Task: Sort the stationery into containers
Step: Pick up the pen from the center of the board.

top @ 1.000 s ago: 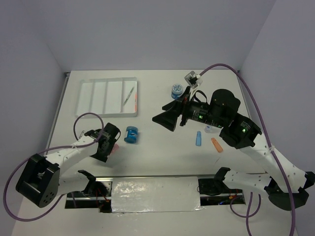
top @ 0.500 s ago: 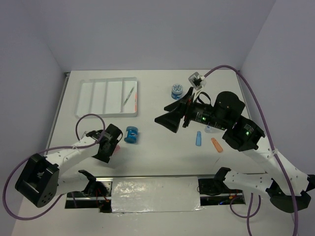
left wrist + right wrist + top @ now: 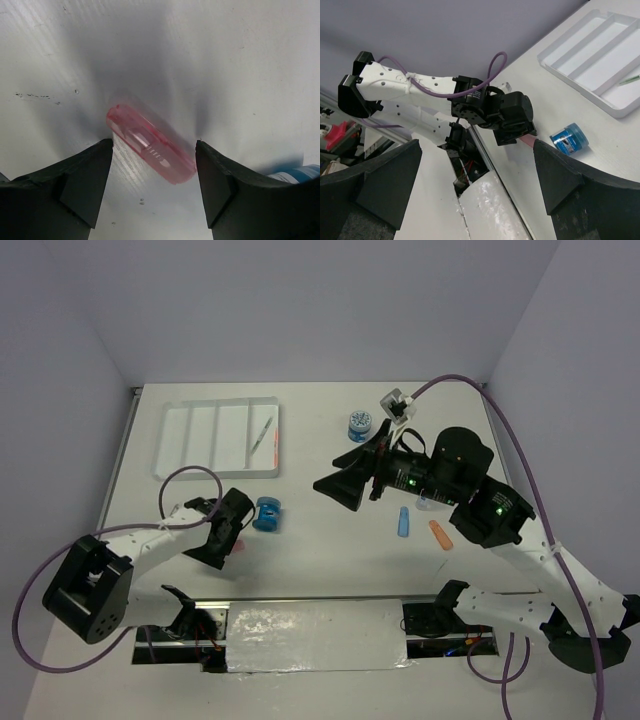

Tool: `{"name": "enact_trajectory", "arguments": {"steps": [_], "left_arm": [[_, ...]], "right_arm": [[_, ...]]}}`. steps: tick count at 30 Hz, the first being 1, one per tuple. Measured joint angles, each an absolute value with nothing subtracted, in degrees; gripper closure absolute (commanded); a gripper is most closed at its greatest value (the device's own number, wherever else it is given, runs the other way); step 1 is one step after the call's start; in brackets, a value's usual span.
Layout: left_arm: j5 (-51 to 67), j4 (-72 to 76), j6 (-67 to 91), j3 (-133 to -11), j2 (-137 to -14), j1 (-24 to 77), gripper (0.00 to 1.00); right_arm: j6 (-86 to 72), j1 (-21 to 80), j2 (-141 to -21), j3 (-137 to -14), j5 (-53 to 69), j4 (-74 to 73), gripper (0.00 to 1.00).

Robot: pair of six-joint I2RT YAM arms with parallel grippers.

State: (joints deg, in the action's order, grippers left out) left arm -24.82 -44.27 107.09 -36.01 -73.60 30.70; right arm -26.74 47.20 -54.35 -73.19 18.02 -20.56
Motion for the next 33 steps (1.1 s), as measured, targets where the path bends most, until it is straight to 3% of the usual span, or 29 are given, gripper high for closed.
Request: {"name": "enact_trajectory", "arguments": {"steps": [3, 7, 9, 10, 13, 14, 25, 33], "left_arm": [[-24.84, -44.71, 107.00, -36.58, -74.56, 30.72, 0.22], [-24.80, -45.43, 106.76, -36.71, -75.02, 30.85, 0.39], [-24.95, -45.54, 106.87, -36.47, -75.02, 30.87, 0.54], [-25.23, -45.39, 106.78, -36.29, -75.00, 30.87, 0.67], [-25.63, -44.53, 106.61, -36.01, -74.74, 30.89, 0.82], [-25.69, -44.40, 106.34, -35.94, -74.63, 30.89, 0.99], [-32.01, -44.10, 89.60, -43.22, -76.64, 30.89, 1.00], [-34.13, -26.68, 55.51, -56.66, -73.69, 24.21, 1.00]], "right_arm": [[-26.74, 47.20, -54.50, -72.95, 18.02, -20.58, 0.00], [-26.74, 47.20, -54.76, -72.73, 18.02, -20.62, 0.00], [-26.74, 47.20, -54.81, -72.73, 18.00, -20.60, 0.00], [-26.74, 47.20, -54.81, -72.73, 18.00, -20.58, 0.00], [-26.72, 47.20, -54.81, -72.73, 17.98, -20.60, 0.00], [-26.72, 47.20, -54.83, -72.73, 17.93, -20.60, 0.00], [-25.87, 46.02, -55.22, -72.73, 17.08, -20.69, 0.00], [-25.41, 41.91, -54.74, -71.50, 14.52, -20.78, 0.00]]}}
